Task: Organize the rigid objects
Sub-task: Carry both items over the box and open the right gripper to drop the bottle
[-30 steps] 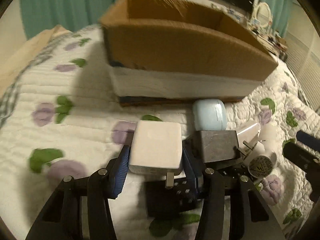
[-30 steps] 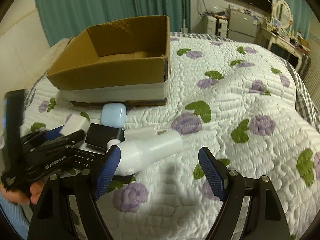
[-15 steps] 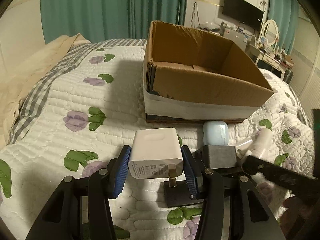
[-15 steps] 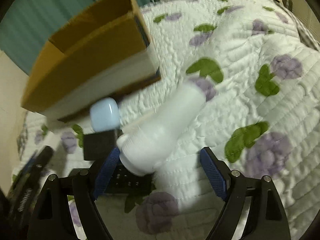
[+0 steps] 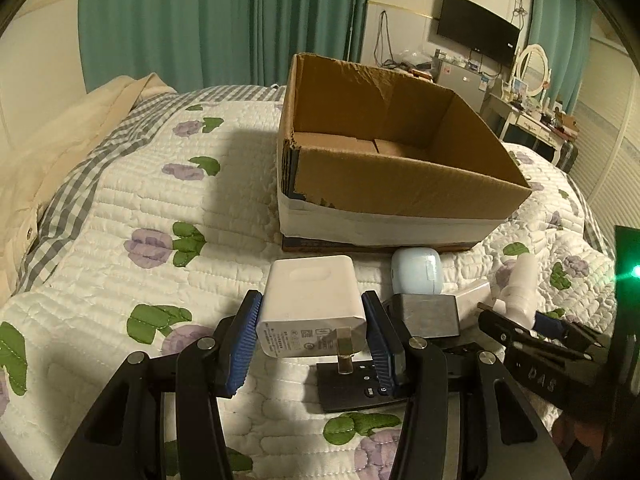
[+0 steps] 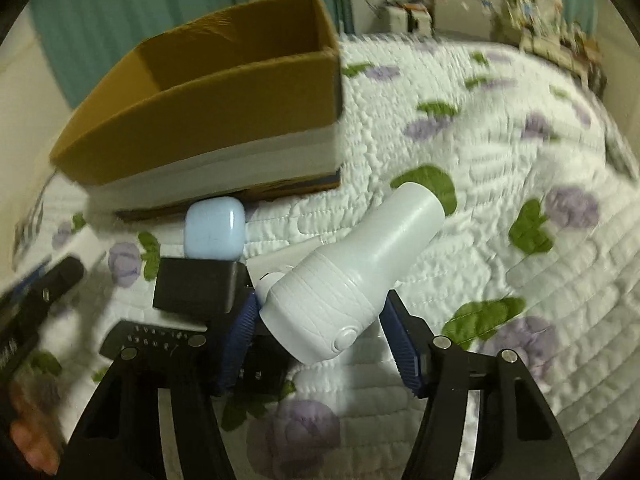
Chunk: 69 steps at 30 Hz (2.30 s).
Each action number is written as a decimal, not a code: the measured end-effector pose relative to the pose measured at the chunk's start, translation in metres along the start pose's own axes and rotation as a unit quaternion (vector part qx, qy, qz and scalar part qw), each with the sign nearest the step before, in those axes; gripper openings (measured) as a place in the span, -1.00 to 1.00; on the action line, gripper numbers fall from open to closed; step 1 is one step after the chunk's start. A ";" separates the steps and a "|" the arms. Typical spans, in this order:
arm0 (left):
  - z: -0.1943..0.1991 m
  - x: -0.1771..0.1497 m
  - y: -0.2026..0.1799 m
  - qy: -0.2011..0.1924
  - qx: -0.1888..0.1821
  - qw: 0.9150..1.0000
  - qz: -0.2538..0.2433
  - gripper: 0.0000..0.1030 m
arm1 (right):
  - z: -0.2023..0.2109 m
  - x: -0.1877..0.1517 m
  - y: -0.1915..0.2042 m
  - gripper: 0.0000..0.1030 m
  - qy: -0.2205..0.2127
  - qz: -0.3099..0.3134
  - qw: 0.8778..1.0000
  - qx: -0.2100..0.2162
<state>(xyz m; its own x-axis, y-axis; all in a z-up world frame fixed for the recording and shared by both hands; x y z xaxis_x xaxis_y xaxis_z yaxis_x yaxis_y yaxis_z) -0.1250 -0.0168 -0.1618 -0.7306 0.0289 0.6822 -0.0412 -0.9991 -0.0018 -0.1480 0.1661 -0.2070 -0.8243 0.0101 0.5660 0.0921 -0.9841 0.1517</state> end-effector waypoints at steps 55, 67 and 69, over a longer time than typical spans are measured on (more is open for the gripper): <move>-0.030 0.151 -0.028 -0.067 0.026 0.997 -0.033 -0.01 | -0.026 0.191 0.064 0.29 -0.067 0.191 0.974 0.099; -0.052 0.165 -0.037 -0.061 0.024 0.997 -0.038 -0.01 | 0.035 0.214 0.035 0.55 -0.134 0.159 0.976 0.065; -0.064 0.166 -0.038 -0.056 0.023 0.998 -0.036 -0.01 | 0.032 0.217 0.029 0.55 -0.134 0.155 0.977 0.066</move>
<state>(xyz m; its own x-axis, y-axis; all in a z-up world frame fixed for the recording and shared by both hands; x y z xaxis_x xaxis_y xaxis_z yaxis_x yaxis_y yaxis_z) -0.2886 0.0278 -0.0956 -0.6460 0.0993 0.7568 -0.0573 -0.9950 0.0816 -0.3065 0.1456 -0.0534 -0.5717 -0.2209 0.7902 0.3989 -0.9164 0.0325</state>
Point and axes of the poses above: each gripper's, at about its wrist camera, not at the fingertips, and z roughly against the way its jaws point, y to its left, x to its top, the point moved 10 cm from there along -z, roughly the way its jaws point, and after that the axes turned 5 degrees about -z, right-handed, at the moved point
